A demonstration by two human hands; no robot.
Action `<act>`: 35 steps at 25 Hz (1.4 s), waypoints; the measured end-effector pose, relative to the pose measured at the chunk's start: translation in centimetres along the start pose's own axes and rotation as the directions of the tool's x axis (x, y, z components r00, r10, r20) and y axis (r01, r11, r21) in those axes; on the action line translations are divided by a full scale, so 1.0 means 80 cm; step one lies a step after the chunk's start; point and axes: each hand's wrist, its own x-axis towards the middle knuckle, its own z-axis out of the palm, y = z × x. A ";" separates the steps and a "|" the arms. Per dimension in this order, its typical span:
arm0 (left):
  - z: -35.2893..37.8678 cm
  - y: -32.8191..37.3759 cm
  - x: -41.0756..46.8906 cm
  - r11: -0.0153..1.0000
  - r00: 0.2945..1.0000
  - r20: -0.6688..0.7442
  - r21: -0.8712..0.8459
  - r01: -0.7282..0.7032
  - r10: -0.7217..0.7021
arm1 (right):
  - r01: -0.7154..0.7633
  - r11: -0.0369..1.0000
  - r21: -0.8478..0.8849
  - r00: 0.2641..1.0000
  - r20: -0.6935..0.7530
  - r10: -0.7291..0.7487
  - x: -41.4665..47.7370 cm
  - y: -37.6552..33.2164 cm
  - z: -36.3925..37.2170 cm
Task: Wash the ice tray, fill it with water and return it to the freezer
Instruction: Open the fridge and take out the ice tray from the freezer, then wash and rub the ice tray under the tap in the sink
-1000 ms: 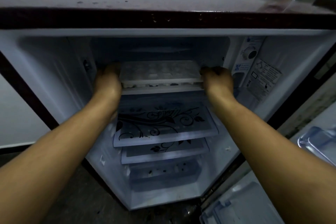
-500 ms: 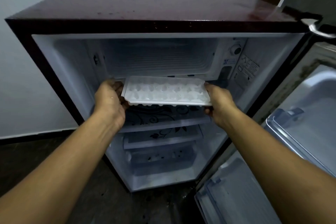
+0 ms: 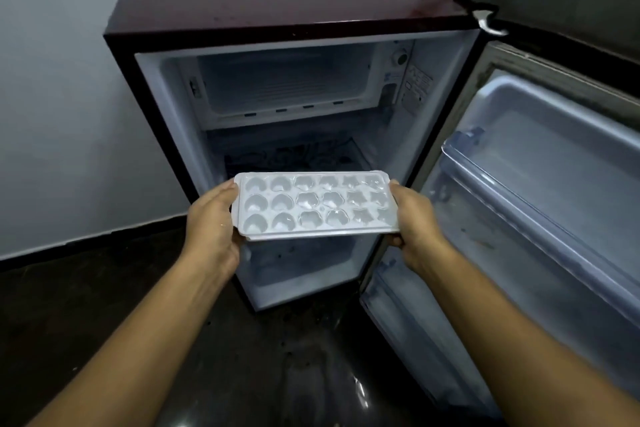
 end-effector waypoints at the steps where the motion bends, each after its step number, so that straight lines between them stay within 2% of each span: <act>1: -0.009 -0.001 -0.018 1.000 1.000 0.011 0.024 -0.007 0.006 | -0.005 1.000 0.016 1.000 -0.006 0.006 -0.024 0.009 -0.008; 10: -0.067 -0.027 -0.145 0.975 0.980 0.198 0.220 -0.017 -0.027 | 0.027 0.992 0.122 0.989 -0.149 -0.009 -0.223 0.079 -0.079; 17: -0.034 -0.075 -0.215 0.929 0.910 0.403 0.365 -0.058 -0.102 | 0.053 0.977 0.209 0.938 -0.346 0.023 -0.315 0.130 -0.167; 25: 0.081 -0.167 -0.321 0.888 0.777 0.593 0.449 -0.103 -0.210 | 0.150 0.945 0.292 0.813 -0.580 0.050 -0.399 0.173 -0.320; 35: 0.250 -0.316 -0.507 0.845 0.543 0.764 0.506 -0.170 -0.348 | 0.249 0.905 0.346 0.605 -0.785 0.134 -0.484 0.236 -0.563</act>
